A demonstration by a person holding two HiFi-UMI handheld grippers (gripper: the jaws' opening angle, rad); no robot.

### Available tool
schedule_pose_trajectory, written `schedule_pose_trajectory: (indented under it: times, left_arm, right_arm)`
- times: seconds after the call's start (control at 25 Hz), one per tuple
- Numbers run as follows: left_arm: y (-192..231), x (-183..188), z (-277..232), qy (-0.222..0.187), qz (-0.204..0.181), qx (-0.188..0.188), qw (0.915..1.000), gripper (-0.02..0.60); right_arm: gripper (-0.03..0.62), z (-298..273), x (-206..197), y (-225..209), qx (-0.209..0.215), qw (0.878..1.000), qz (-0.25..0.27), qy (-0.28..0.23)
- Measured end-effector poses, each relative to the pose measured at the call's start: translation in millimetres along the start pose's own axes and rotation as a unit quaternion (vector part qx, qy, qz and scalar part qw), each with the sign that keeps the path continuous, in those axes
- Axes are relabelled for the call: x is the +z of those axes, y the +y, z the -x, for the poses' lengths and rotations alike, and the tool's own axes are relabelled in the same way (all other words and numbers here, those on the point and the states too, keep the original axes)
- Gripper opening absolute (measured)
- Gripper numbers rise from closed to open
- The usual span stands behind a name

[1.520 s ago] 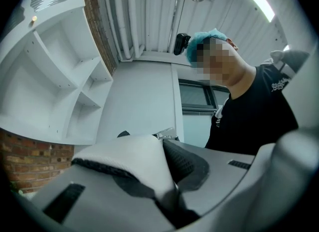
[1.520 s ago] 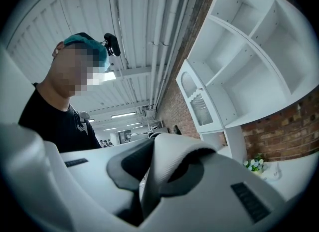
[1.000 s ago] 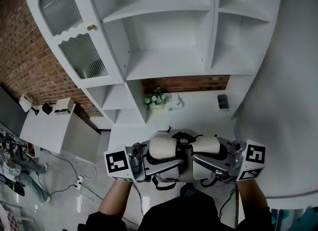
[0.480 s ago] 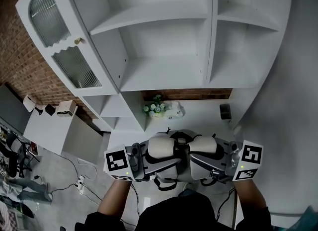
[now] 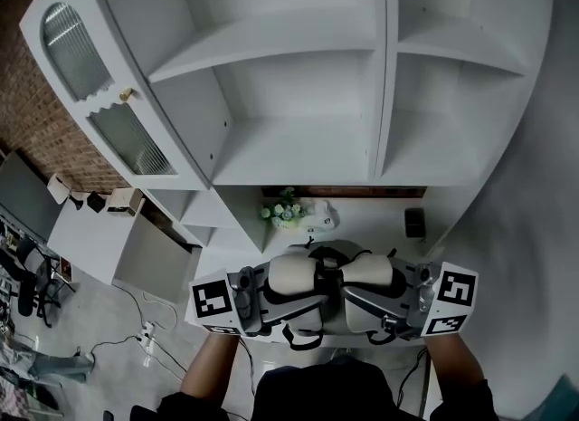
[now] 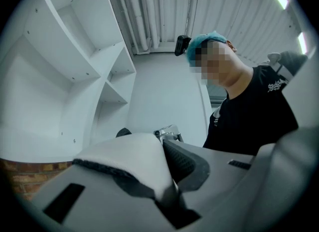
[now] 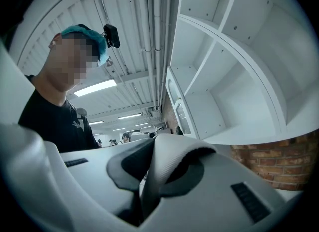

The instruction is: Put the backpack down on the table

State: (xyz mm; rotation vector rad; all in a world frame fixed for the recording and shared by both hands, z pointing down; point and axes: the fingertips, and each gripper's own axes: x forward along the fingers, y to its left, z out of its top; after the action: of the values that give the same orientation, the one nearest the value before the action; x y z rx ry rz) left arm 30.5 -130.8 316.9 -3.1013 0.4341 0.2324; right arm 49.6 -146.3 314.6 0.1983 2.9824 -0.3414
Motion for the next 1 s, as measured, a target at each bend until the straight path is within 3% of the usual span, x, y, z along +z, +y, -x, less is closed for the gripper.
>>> schedule_pose_trajectory:
  times: [0.12,0.28,1.0]
  left_arm:
    - [10.9,-1.1,-1.3,-0.009,0.001,0.018,0.9998,0.060]
    - [21.0,-6.0,-7.0,0.023,-0.019,0.040,0.9987,0.060]
    - [82.7,-9.3,-6.1,0.009,0.004,0.018,0.9998,0.060]
  right_arm:
    - [0.054,-0.5,1.1,-12.1,0.002,1.000,-0.003,-0.001]
    - [0.054,-2.9,5.5,-28.5,-0.003,1.000,-0.004,0.000]
    - [0.053,-7.4,9.7,-84.9,-0.038,0.999,-0.020,-0.007]
